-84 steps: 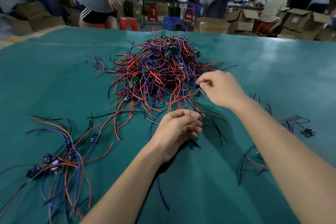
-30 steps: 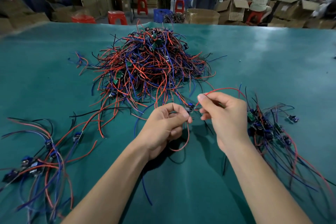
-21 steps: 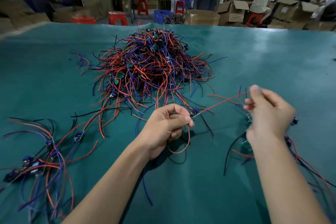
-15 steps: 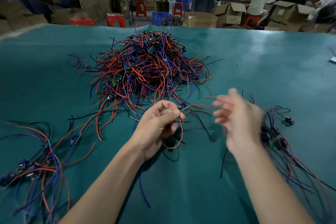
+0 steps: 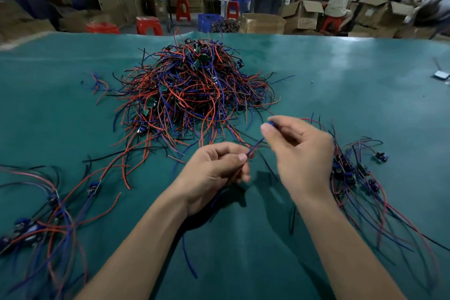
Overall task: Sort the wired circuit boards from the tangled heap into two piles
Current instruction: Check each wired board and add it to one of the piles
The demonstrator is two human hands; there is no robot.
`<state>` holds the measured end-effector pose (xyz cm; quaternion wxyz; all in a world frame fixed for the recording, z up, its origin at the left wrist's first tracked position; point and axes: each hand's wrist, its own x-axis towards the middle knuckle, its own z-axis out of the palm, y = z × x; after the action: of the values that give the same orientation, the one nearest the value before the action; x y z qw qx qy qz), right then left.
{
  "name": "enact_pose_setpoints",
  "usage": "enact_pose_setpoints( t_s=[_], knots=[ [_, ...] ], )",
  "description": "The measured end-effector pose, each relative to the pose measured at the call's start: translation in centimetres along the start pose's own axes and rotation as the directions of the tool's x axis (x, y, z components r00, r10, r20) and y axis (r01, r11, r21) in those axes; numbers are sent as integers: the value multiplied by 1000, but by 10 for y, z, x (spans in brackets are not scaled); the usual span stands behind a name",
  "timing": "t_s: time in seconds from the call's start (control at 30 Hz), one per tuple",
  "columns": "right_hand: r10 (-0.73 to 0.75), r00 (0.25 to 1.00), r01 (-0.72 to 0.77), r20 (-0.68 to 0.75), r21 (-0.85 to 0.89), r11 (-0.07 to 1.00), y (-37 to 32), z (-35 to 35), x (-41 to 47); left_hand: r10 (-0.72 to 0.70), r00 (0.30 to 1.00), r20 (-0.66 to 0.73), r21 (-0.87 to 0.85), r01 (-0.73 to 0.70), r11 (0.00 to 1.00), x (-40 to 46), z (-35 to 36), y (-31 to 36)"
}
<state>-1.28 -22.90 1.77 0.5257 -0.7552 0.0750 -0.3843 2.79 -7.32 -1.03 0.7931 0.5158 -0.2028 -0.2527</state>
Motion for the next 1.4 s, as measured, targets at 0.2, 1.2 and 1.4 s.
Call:
enact_pose_setpoints(
  t_s=[0.2,1.2,1.4],
  knots=[
    [44,960,-14,-277,111,994,-10,-52,32,-37,998,58,107,31,994,-2,-4,1],
    [155,827,256,540,-609,750,8,57,83,-126,988,-93,-68,120,990,1,0,8],
    [239,869,-112,433,-298,948,-12,-13,59,-145,965,-220,-245,90,965,4,1,11]
  ],
)
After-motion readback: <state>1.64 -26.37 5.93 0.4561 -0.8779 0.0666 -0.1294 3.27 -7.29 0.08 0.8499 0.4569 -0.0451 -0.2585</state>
